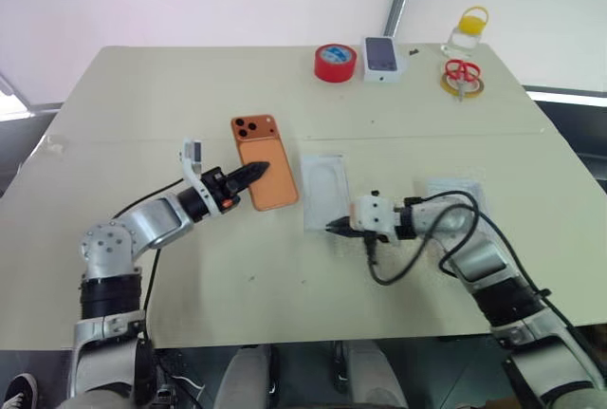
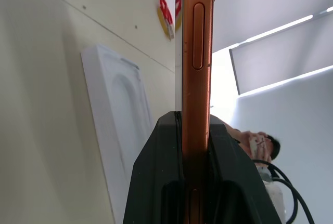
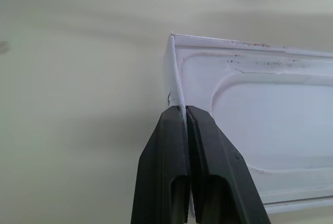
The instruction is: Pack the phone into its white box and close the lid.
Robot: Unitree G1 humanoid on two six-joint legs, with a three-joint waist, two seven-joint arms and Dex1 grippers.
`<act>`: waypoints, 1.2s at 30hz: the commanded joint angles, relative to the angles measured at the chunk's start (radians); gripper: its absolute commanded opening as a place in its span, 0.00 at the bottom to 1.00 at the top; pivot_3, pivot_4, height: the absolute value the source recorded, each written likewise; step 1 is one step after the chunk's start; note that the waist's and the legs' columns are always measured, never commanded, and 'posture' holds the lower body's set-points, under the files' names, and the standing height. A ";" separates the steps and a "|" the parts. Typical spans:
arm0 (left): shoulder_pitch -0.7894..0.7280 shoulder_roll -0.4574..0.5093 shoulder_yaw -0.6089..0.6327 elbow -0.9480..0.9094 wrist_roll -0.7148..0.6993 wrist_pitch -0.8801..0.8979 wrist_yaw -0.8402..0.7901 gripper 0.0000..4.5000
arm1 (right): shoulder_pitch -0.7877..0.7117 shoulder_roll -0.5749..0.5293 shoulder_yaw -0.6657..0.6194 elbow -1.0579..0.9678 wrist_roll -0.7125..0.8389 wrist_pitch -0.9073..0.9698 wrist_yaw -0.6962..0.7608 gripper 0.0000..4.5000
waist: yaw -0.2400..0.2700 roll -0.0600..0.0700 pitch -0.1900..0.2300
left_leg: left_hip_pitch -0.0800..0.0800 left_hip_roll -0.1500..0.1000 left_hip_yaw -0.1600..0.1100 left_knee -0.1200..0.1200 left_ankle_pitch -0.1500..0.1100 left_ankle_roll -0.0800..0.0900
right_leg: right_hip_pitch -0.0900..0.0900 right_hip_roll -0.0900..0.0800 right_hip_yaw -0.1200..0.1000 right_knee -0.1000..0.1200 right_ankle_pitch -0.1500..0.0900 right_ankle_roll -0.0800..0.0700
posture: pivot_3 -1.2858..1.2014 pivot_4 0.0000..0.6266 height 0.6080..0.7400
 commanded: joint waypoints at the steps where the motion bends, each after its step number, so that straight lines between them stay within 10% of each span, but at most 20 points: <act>1: -0.026 -0.039 -0.053 -0.003 0.078 -0.023 -0.097 0.01 | -0.001 0.024 0.018 -0.063 -0.002 0.058 -0.023 0.01 | 0.004 0.000 0.000 | 0.000 0.000 0.000 0.000 0.002 -0.003 | 0.000 0.000 0.000 0.000 0.000 0.000 | 0.52 0.24 1.00; 7: -0.058 -0.059 -0.104 0.058 0.192 -0.009 -0.223 0.01 | 0.031 0.014 0.006 -0.157 0.051 0.137 -0.003 0.21 | 0.000 0.000 0.000 | -0.001 -0.001 0.000 0.000 0.000 0.000 | 0.000 0.000 0.000 -0.001 0.000 0.000 | 0.52 0.24 1.00; 12: -0.148 -0.046 -0.130 0.186 0.308 -0.016 -0.352 0.01 | 0.059 -0.047 -0.027 -0.228 0.102 0.147 0.040 0.78 | 0.003 0.000 0.000 | -0.001 -0.001 0.000 0.001 -0.001 0.002 | 0.001 0.001 0.000 0.000 0.000 0.000 | 0.52 0.24 1.00; 25: -0.342 -0.109 -0.166 0.508 0.574 -0.092 -0.591 0.01 | 0.033 -0.169 -0.179 -0.084 0.150 0.095 0.008 0.78 | 0.002 -0.001 0.001 | -0.001 0.000 0.000 0.001 -0.002 0.004 | 0.001 0.001 -0.001 -0.001 0.001 0.003 | 0.52 0.24 1.00; 34: -0.366 -0.135 -0.174 0.503 0.664 -0.046 -0.592 0.95 | 0.050 -0.162 -0.164 -0.086 0.147 0.087 -0.016 0.80 | 0.000 -0.001 0.001 | -0.001 0.000 0.000 0.001 -0.002 0.004 | 0.001 0.001 0.000 -0.001 0.002 0.005 | 0.52 0.24 1.00; 36: -0.368 -0.137 -0.162 0.472 0.664 -0.020 -0.571 0.95 | 0.045 -0.160 -0.160 -0.078 0.143 0.075 -0.019 0.80 | 0.000 -0.001 0.001 | -0.001 0.000 0.000 0.002 -0.002 0.004 | 0.001 0.001 0.000 -0.001 0.002 0.005 | 0.52 0.24 1.00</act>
